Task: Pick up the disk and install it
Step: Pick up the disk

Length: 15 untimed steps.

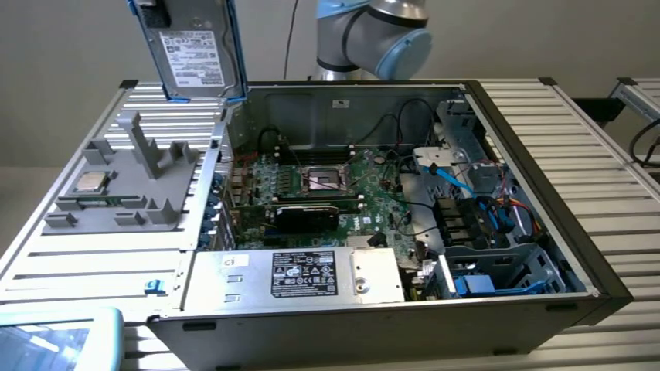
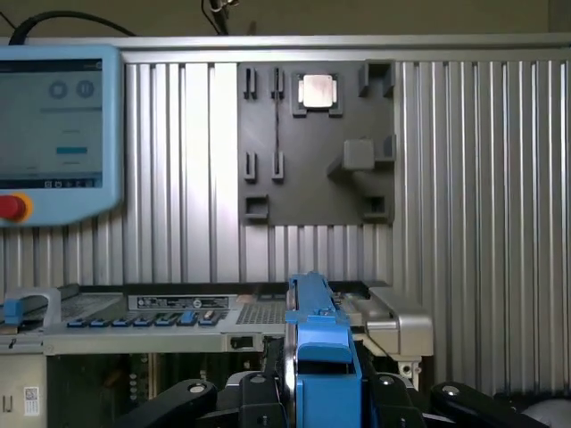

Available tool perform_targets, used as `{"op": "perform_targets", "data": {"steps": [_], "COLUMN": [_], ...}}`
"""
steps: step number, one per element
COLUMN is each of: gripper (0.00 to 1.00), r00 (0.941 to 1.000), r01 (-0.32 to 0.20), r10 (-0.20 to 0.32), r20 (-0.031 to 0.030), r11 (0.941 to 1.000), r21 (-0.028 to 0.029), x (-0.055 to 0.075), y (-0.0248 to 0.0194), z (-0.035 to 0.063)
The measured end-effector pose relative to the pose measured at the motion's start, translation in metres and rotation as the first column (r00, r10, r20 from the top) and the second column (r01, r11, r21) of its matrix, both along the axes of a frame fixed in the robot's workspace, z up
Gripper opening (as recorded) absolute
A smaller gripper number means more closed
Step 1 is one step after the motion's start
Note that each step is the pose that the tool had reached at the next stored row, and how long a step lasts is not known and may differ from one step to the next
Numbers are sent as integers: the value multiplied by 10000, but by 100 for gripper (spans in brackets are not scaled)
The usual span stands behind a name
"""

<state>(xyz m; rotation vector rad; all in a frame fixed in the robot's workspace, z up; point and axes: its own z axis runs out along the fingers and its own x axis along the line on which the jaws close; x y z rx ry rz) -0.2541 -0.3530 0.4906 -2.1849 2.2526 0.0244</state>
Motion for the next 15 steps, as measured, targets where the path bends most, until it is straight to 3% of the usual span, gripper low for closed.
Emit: {"op": "perform_targets", "data": {"steps": [6, 15], "gripper": [37, 37], "r00": [10000, 10000], "r01": [1, 1], "r10": [-1, -1], "r20": [-1, -1], "r11": [10000, 10000], "r21": [-1, -1], "x": [249, 527], "y": [-71, -285], "z": [24, 47]}}
